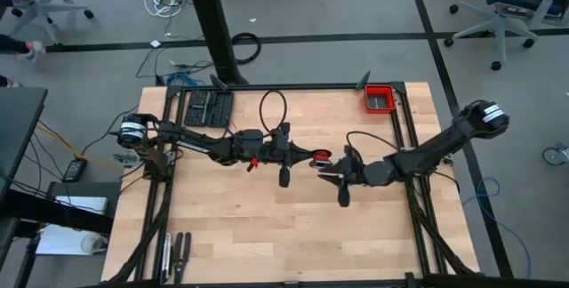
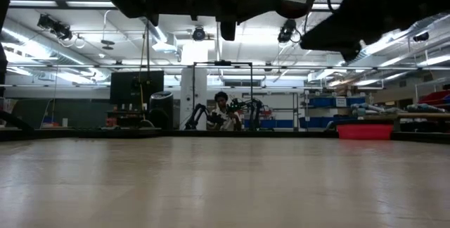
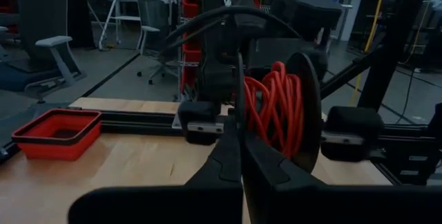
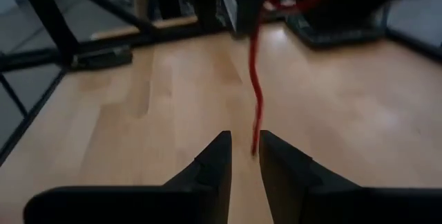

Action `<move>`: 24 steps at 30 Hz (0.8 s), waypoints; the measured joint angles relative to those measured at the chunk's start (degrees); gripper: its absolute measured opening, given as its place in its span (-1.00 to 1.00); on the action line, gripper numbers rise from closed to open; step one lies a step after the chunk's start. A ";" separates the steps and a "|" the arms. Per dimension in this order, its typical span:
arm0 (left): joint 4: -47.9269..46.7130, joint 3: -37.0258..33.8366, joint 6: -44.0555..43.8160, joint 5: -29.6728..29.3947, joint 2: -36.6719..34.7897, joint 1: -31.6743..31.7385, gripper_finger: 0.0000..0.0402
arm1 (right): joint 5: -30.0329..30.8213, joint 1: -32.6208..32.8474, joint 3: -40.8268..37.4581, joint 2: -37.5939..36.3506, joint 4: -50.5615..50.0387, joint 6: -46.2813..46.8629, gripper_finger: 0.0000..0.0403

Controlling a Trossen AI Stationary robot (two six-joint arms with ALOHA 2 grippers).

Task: Coil cords
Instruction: Coil the red wire on the black spool

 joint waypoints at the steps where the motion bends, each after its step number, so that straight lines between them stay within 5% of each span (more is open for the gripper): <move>1: 0.00 0.00 0.00 -0.02 0.00 0.01 -1.00 | -0.11 0.23 0.00 -1.52 -3.37 1.44 -0.63; 9: 0.35 0.00 -0.02 -0.04 -0.07 0.02 -1.00 | 2.51 3.17 -0.11 -6.86 -19.62 7.70 -0.64; 24: -0.15 0.00 1.22 -0.09 -0.09 0.02 -1.00 | 7.08 8.73 -0.11 -20.23 -7.17 -11.82 -0.64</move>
